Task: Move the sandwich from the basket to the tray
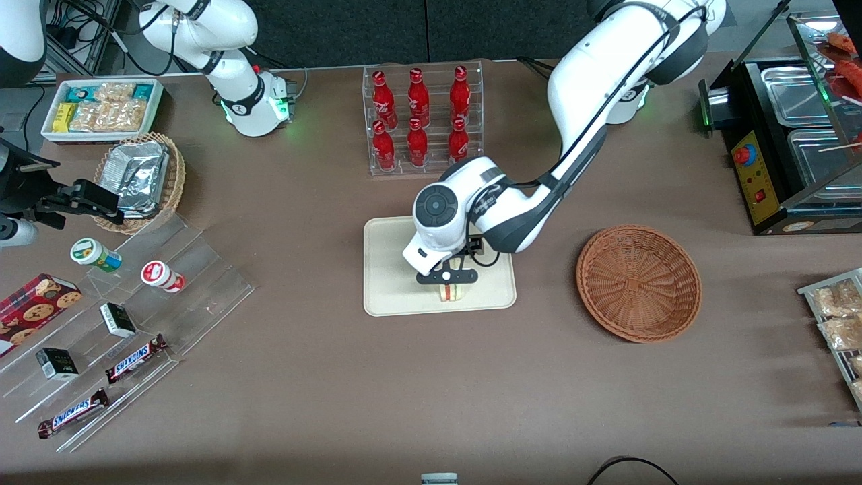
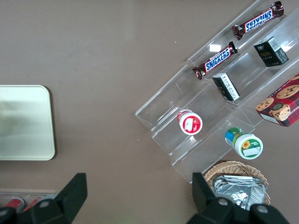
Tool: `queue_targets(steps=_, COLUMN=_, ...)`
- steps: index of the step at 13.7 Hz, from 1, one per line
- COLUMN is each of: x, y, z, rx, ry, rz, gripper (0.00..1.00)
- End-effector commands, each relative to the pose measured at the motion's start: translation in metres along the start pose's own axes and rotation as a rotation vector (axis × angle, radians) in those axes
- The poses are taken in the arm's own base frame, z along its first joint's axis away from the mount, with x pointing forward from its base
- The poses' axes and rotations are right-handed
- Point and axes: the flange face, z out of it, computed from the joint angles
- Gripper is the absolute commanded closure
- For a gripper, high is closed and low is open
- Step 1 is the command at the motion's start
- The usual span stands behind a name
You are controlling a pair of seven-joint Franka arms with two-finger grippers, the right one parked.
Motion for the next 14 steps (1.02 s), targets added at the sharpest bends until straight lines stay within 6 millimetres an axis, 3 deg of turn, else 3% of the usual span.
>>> queue_targets(steps=1, x=-0.003, y=-0.022, z=-0.060, rx=0.025, ry=0.051, rz=-0.032, gripper=0.00)
queue_targets(steps=4, x=0.020, y=-0.077, z=-0.118, rx=-0.043, ry=0.026, rz=-0.083, gripper=0.00)
queue_targets(steps=6, x=0.033, y=-0.121, z=-0.146, rx=-0.062, ry=-0.001, rz=-0.096, gripper=0.00)
queue_targets(steps=9, x=0.058, y=-0.184, z=-0.165, rx=-0.112, ry=-0.026, rz=-0.118, gripper=0.00)
queue_targets(steps=14, x=0.072, y=-0.267, z=-0.184, rx=-0.080, ry=-0.060, rz=-0.103, gripper=0.00)
